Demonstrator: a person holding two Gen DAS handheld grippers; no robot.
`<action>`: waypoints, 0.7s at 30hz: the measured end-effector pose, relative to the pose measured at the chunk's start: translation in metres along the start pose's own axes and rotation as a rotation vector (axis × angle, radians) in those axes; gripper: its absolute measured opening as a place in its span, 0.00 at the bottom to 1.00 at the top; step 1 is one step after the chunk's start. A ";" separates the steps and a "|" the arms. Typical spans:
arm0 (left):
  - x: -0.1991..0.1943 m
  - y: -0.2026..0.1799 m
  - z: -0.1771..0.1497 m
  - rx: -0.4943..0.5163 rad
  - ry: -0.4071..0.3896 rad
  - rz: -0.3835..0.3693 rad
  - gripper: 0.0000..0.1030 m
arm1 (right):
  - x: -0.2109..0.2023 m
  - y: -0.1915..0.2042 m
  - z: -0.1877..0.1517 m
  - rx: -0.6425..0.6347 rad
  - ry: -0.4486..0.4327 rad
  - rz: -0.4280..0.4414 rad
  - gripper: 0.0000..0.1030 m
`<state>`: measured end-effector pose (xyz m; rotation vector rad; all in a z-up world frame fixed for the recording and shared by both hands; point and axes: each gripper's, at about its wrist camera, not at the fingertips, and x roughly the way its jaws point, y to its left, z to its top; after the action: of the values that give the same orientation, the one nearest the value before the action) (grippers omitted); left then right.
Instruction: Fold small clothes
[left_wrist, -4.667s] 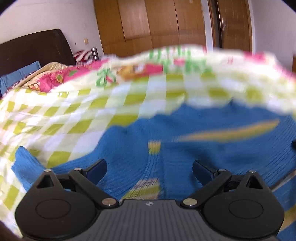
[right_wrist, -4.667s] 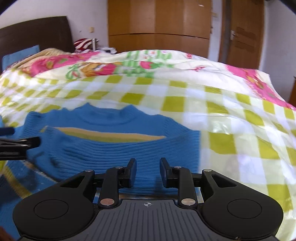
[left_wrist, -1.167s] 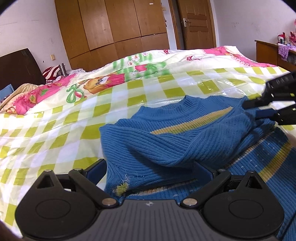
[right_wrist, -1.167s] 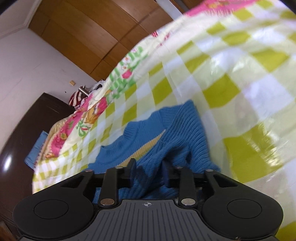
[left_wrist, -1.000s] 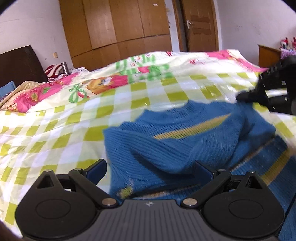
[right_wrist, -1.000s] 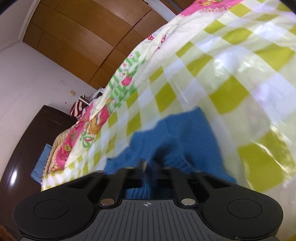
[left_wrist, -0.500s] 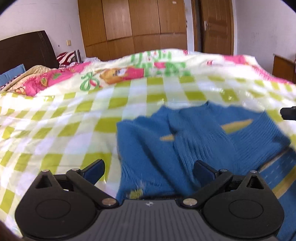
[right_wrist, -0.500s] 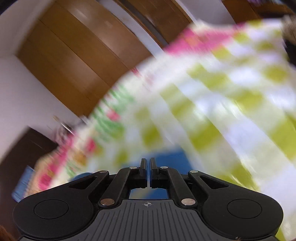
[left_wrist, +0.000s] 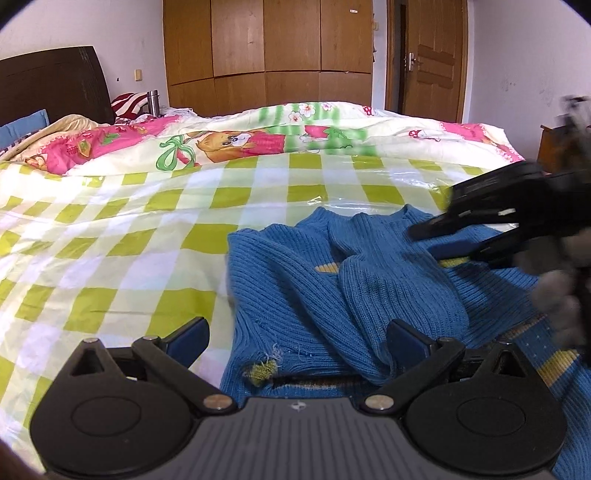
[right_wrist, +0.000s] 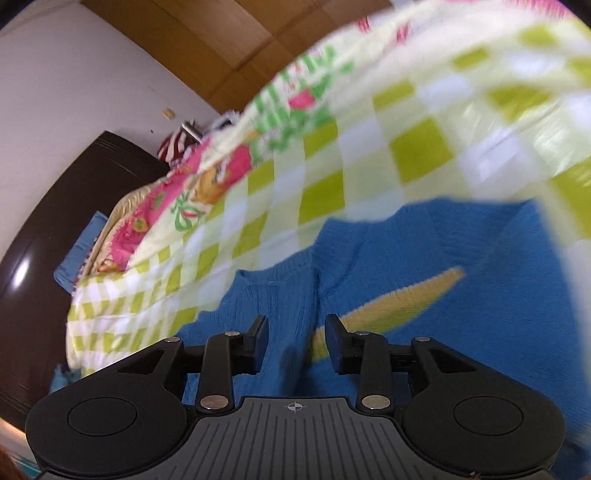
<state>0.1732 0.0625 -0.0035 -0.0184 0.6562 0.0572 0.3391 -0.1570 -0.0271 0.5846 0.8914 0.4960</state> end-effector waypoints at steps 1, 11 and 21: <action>-0.001 0.000 0.001 0.003 -0.001 -0.002 1.00 | 0.016 -0.001 0.002 0.011 0.039 0.004 0.33; -0.023 0.004 0.010 0.006 -0.070 0.010 1.00 | -0.059 0.010 0.010 0.180 -0.175 0.234 0.03; 0.004 -0.018 -0.001 0.092 0.006 0.072 1.00 | -0.126 -0.058 -0.038 0.242 -0.218 -0.169 0.10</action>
<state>0.1769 0.0452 -0.0069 0.0934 0.6646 0.0964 0.2494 -0.2684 -0.0124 0.7614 0.7886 0.1677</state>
